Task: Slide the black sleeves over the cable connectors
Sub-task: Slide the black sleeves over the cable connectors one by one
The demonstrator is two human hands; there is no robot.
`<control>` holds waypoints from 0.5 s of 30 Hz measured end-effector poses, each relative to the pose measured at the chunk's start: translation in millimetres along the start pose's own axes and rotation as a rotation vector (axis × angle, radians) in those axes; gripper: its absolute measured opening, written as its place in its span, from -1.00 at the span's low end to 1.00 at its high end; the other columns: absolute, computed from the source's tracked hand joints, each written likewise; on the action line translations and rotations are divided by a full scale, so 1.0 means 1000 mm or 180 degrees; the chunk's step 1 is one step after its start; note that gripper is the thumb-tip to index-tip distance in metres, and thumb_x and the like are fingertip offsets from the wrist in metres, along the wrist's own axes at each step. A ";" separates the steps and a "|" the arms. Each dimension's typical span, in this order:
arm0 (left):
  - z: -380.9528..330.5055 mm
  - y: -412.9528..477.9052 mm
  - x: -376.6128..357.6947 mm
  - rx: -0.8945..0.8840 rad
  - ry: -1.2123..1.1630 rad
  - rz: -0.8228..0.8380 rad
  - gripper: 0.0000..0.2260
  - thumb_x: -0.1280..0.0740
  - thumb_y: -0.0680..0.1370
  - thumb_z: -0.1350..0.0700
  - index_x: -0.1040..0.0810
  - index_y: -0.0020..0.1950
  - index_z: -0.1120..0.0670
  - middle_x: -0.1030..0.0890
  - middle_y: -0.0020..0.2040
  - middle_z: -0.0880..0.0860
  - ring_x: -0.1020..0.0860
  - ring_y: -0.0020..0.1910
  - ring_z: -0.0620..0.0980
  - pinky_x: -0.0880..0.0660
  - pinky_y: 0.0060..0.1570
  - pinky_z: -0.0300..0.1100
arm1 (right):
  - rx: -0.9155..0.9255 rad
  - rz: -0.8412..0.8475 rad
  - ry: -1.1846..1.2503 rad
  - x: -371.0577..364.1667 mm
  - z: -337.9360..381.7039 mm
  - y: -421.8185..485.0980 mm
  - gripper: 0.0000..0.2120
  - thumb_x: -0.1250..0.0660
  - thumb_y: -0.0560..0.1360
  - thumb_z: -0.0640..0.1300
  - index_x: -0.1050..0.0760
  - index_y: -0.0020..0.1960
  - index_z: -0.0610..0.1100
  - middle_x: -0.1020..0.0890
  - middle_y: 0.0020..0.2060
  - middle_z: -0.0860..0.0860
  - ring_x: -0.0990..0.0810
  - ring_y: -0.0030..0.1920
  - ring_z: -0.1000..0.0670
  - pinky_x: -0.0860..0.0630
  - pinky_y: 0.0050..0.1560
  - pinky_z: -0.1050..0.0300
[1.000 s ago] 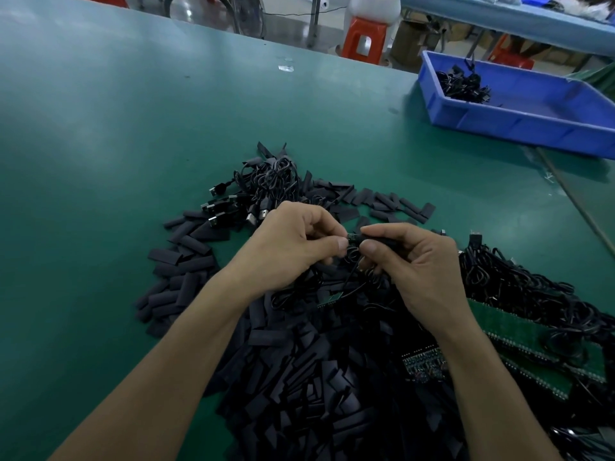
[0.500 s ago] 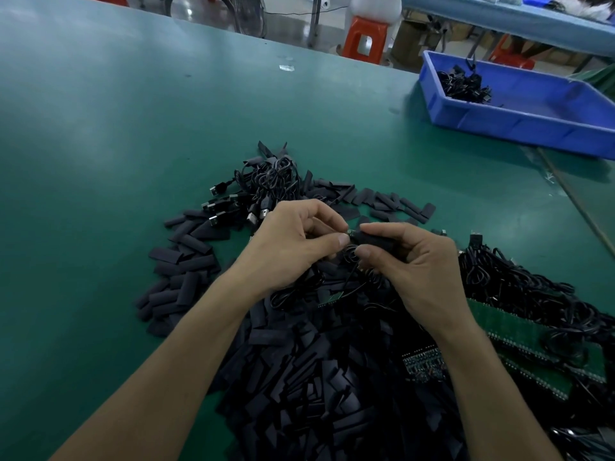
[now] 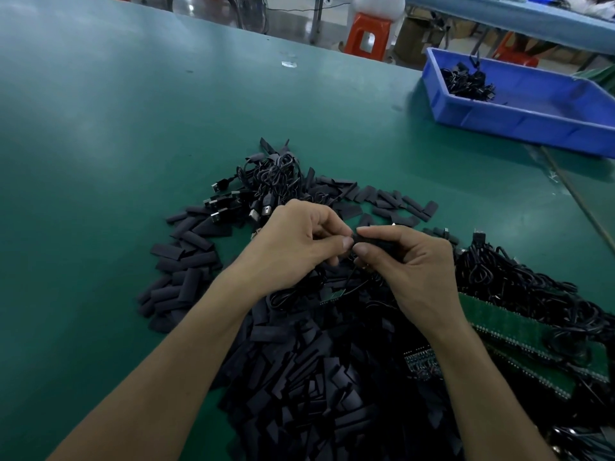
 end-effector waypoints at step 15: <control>-0.004 -0.001 -0.004 -0.0061 -0.0163 0.0027 -0.88 -0.40 0.58 0.18 -0.51 0.01 -0.01 -0.72 -0.25 -0.07 -0.69 -0.20 -0.10 -0.57 -0.11 -0.18 | -0.0338 -0.1121 0.0371 0.013 -0.013 -0.007 -0.74 -0.56 0.39 -0.13 -0.61 0.04 -0.02 -0.73 -0.19 0.01 -0.73 -0.19 0.00 -0.60 -0.18 0.25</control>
Point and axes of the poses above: each hand's wrist, its own y-axis towards the middle knuckle, its own x-axis out of the back of the hand, z = x × y, the point moved 7 cm from there along y, towards the middle knuckle
